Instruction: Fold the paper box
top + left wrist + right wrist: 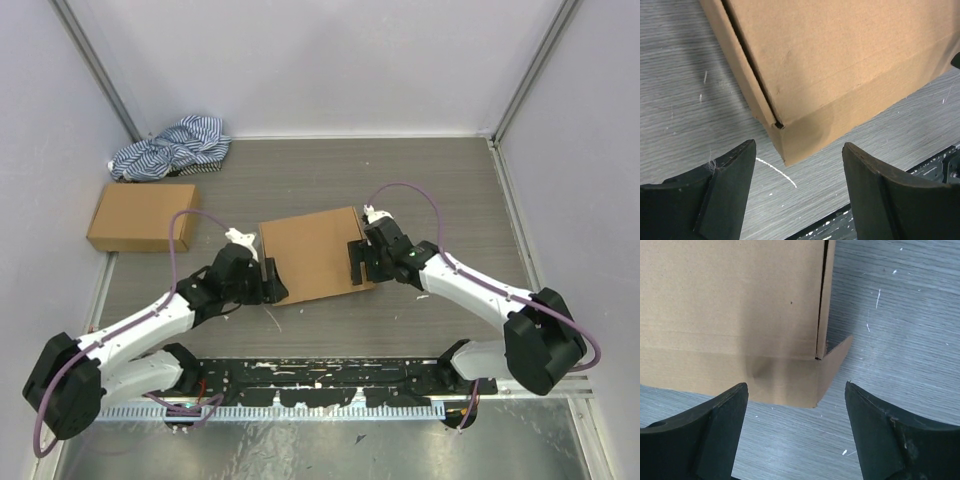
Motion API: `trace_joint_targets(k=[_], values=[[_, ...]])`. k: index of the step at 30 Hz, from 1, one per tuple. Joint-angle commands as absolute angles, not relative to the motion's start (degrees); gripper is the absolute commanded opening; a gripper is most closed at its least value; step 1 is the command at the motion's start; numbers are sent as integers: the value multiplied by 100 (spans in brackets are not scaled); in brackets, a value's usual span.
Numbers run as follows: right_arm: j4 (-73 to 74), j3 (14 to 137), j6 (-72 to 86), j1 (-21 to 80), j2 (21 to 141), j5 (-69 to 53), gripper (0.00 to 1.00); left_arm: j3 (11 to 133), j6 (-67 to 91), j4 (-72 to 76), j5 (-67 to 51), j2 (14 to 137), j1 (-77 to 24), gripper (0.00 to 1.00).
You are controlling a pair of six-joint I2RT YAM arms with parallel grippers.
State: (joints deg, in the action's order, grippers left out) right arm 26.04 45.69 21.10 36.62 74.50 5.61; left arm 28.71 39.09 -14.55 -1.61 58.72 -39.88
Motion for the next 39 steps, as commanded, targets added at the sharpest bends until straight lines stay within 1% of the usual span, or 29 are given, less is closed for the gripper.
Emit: trace_joint_targets(k=[1, 7, 14, 20, 26, 32, 39], values=[[1875, 4396, 2144, 3630, 7307, 293, 83, 2799, 3919, -914, -240, 6048, -3996, 76], [1632, 4271, 2166, 3621, 7461, 177, 83, 2814, 3989, -749, -291, 6163, -3992, 76], [1523, 4176, 2210, 3621, 7514, -148, 80, 2908, 4034, -701, -445, 6414, -3999, 74], [1634, 4179, 2211, 3621, 7522, -249, 77, 3193, 4021, -1162, -609, 6773, -4004, 72], [1716, 4194, 2258, 3621, 7469, -523, 72, 3403, 4019, -1593, -611, 6711, -4007, 69], [2273, 4473, 2302, 3618, 7176, -728, 69, 3931, 3893, -2548, -684, 6548, -4002, 67], [2879, 4805, 2241, 3619, 6951, -918, 68, 4214, 3751, -3057, -579, 6414, -4002, 66]])
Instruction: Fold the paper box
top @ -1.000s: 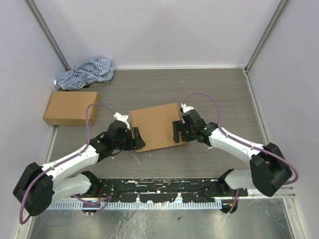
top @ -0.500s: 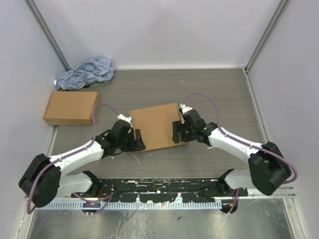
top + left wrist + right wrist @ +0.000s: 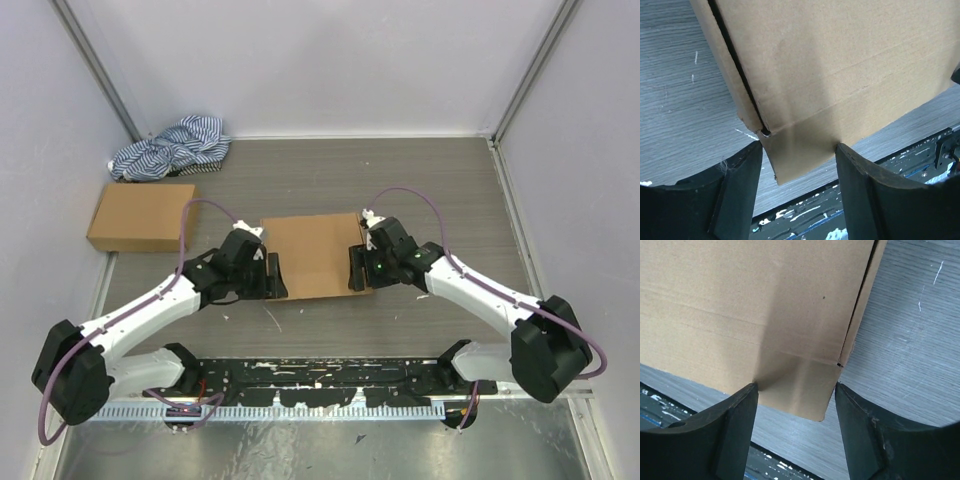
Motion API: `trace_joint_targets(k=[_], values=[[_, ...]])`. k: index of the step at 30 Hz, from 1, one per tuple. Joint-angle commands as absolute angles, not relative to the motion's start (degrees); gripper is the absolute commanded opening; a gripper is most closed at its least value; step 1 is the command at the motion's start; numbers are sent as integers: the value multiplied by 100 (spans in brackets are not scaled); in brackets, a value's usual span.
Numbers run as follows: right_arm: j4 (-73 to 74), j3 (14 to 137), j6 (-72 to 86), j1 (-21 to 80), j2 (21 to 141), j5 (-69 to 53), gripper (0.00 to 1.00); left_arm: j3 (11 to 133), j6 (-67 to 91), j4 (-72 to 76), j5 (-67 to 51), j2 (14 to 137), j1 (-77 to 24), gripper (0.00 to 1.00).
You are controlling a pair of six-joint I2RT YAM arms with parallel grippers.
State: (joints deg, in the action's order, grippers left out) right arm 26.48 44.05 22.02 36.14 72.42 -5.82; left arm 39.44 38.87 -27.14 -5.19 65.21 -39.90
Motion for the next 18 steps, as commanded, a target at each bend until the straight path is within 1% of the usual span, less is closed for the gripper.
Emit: trace_joint_targets(k=[1, 9, 18], values=[[2938, 4849, 2241, 3621, 6933, -923, 68, 4232, 3745, -3091, -580, 6433, -4005, 66], [3318, 5053, 2336, 3620, 7067, -1056, 67, 4275, 3662, -3254, -477, 6564, -4007, 66], [3167, 4761, 2474, 3620, 7058, -1374, 66, 4170, 3669, -3196, -491, 6542, -4003, 66]])
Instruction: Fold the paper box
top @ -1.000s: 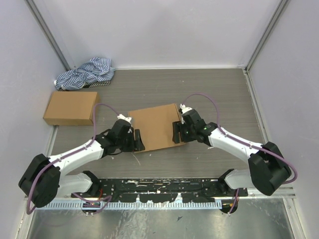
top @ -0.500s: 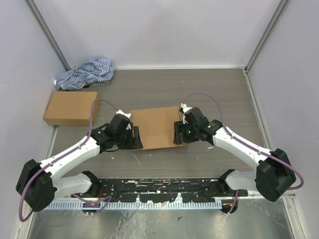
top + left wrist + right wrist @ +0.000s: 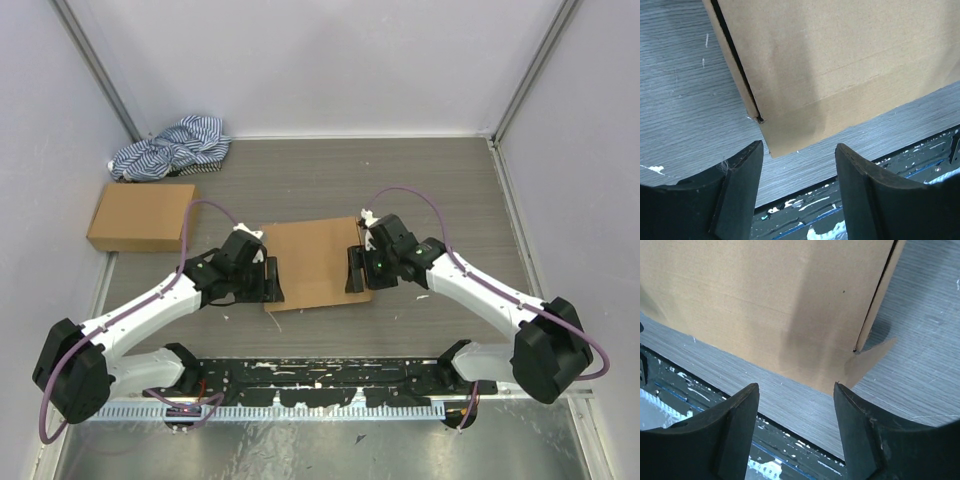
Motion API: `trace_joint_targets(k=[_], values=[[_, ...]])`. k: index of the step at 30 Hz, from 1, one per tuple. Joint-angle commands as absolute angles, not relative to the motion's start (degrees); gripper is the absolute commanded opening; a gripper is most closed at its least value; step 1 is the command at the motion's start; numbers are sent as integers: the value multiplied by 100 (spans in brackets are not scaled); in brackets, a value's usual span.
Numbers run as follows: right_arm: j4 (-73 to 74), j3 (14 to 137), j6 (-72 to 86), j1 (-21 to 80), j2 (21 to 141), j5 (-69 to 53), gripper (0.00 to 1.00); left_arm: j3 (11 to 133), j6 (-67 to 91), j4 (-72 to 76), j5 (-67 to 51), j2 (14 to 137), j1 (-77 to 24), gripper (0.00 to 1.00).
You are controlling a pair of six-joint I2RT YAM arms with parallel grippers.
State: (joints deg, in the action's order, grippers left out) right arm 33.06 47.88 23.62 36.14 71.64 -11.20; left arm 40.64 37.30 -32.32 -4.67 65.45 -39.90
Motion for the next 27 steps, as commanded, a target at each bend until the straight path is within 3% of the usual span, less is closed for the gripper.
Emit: trace_joint_targets(k=[1, 5, 10, 18, 27], values=[[3175, 4744, 2478, 3620, 7043, -1286, 67, 4160, 3680, -3186, -478, 6539, -3994, 66], [3173, 4612, 2487, 3618, 7005, -538, 77, 4017, 3770, -3069, -277, 6486, -3994, 75], [2735, 4280, 2559, 3615, 7051, -459, 78, 3747, 3988, -2648, -330, 6512, -3994, 75], [2411, 4105, 2593, 3620, 7146, -792, 72, 3666, 4144, -2292, -666, 6879, -4003, 69], [2475, 4185, 2654, 3618, 7005, -1432, 58, 3850, 4081, -2575, -906, 6751, -3998, 57]])
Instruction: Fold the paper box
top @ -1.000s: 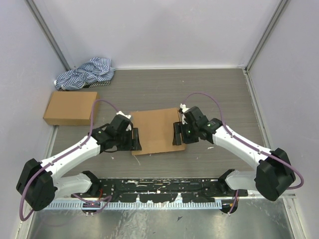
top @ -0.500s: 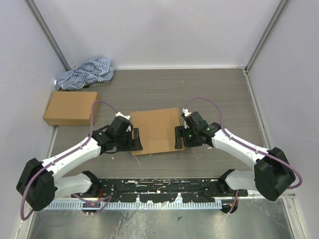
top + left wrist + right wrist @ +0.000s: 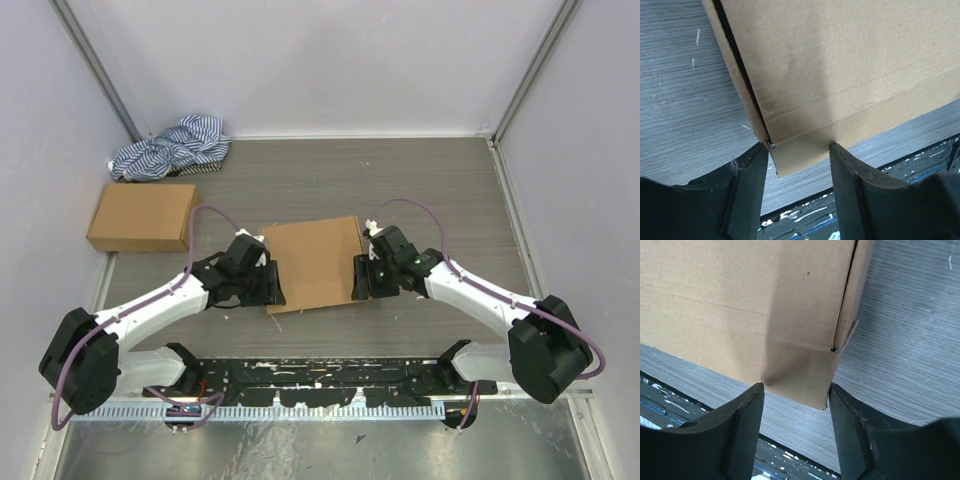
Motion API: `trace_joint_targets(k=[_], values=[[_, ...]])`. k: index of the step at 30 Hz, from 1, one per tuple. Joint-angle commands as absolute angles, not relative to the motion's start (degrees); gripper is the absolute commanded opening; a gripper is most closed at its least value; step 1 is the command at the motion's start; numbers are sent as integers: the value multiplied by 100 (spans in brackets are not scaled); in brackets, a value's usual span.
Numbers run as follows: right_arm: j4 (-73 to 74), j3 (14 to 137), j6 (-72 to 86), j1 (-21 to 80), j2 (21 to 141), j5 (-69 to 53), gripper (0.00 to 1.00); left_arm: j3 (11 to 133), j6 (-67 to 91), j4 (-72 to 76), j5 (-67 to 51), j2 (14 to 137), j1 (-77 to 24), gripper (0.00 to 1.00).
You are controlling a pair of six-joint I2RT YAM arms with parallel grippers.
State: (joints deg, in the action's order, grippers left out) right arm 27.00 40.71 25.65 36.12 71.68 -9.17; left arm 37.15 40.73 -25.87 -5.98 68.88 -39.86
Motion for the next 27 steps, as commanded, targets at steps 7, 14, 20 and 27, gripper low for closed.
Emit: trace_joint_targets(k=[7, 14, 20, 27], values=[[2806, 4375, 2613, 3621, 6764, -1582, 57, 3767, 4172, -2532, -1486, 6601, -3960, 56], [3048, 4501, 2476, 3621, 6589, -1918, 57, 3509, 4307, -2191, -2047, 6559, -3676, 55], [3216, 4572, 2364, 3618, 6546, -2101, 57, 3495, 4240, -2248, -1988, 6577, -3573, 56], [3461, 4672, 2250, 3620, 6655, -2103, 57, 3691, 4245, -2502, -1992, 6328, -3555, 55]])
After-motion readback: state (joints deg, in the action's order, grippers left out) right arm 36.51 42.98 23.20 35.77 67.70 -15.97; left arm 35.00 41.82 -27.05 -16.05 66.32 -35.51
